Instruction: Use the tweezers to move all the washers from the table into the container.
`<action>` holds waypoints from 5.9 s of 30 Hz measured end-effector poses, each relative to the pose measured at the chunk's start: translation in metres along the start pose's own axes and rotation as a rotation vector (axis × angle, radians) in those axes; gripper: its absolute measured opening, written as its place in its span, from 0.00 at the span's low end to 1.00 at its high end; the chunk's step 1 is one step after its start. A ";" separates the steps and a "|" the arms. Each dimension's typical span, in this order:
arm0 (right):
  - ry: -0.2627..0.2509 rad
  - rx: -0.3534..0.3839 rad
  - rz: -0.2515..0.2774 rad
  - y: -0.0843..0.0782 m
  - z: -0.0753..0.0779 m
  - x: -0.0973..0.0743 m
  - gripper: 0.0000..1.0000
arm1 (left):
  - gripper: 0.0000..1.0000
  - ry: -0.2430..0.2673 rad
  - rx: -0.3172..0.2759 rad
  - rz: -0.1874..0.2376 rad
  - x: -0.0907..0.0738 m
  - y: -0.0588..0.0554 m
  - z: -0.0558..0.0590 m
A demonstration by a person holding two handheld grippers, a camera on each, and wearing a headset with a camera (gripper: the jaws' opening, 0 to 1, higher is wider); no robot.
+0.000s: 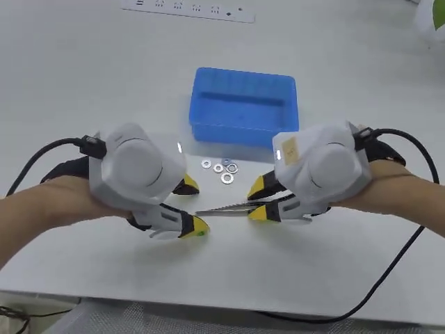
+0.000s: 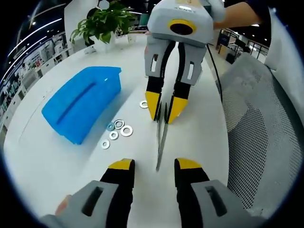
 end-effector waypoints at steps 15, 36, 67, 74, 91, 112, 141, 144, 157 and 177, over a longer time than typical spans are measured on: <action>-0.026 0.025 0.012 -0.003 -0.007 0.000 0.08 | 0.16 -0.012 0.196 0.120 0.014 0.007 0.019; -0.038 0.037 0.013 -0.002 -0.009 0.001 0.08 | 0.06 0.038 0.163 0.108 0.010 0.001 0.011; -0.087 0.008 0.169 0.009 -0.021 0.002 0.05 | 0.05 -0.053 0.113 0.056 -0.022 0.004 0.012; -0.108 0.031 0.234 0.012 -0.020 -0.003 0.05 | 0.05 -0.046 0.112 0.069 -0.033 0.010 0.010; -0.127 0.134 0.478 0.000 -0.027 -0.012 0.06 | 0.05 -0.100 0.147 0.194 -0.053 0.074 0.019; -0.140 0.088 0.426 -0.003 -0.026 -0.017 0.10 | 0.04 -0.109 0.206 0.255 -0.030 0.095 0.026; -0.081 0.094 0.444 -0.001 -0.023 -0.014 0.06 | 0.08 -0.123 0.202 0.302 -0.040 0.084 0.020; -0.080 0.092 0.442 -0.001 -0.023 -0.014 0.06 | 0.06 -0.122 0.210 0.286 -0.036 0.082 0.021; -0.114 0.090 0.419 0.005 -0.023 -0.017 0.08 | 0.05 -0.073 0.176 0.313 -0.037 0.083 0.022; -0.266 0.103 0.421 0.003 -0.005 -0.050 0.11 | 0.05 -0.063 0.088 0.437 -0.047 0.104 -0.003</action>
Point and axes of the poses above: the centre of the closed fingertips' face, and the gripper's own axes: x roughly forward along the fingers, z roughly to its right, y roughly out of its top, the point moved 9 cm from there along -x, roughly backward along the fingers, and after that the axes turned 2 degrees about y, right-handed, at the moved point
